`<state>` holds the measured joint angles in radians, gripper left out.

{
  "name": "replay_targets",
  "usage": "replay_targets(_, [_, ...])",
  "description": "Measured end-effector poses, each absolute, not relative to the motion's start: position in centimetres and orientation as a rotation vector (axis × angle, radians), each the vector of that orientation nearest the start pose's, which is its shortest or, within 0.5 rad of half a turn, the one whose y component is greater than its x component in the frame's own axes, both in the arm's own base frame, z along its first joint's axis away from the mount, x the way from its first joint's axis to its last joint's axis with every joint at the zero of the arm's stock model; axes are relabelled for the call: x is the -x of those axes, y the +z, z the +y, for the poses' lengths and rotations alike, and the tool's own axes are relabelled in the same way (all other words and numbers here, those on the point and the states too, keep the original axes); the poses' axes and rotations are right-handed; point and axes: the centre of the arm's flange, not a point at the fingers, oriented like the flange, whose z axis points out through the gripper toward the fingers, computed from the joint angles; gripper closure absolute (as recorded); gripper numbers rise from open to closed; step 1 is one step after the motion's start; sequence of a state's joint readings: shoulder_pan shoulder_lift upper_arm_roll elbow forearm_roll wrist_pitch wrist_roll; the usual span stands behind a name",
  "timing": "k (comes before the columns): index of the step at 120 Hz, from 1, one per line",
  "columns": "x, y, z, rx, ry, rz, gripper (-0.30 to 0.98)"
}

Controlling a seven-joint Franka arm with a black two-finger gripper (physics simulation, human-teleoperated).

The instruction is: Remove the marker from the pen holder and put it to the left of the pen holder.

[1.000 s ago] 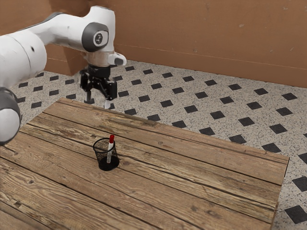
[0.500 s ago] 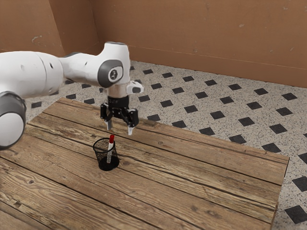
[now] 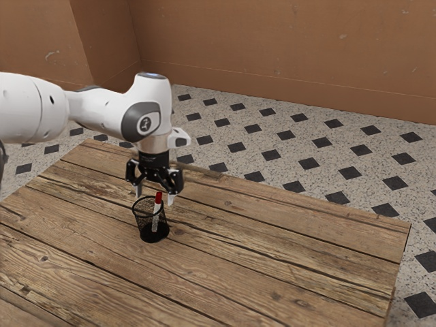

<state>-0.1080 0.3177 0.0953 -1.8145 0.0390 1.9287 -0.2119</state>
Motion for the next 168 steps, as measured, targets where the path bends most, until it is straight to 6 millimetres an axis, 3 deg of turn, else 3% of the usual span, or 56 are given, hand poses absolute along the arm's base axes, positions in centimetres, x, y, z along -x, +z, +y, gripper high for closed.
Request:
replay_targets(26, [-61.1, 33.6, -2.1, 3.015, 0.292, -0.285, 0.00])
replay_targets(52, [-61.3, 34.0, -2.5, 3.007, 0.258, -0.296, 0.01])
replay_targets(90, [-61.2, 35.1, -2.0, 2.998, 0.237, -0.330, 0.57])
replay_targets(105, [-61.1, 35.4, -1.6, 2.991, 0.242, -0.345, 0.69])
replay_targets(124, [-60.9, 35.6, -1.2, 2.976, 0.250, -0.359, 0.75])
replay_targets(144, [-60.2, 38.3, 1.4, 2.957, 0.221, -0.421, 0.77])
replay_targets(168, [-57.7, 48.2, 3.3, 2.940, 0.053, -0.464, 0.79])
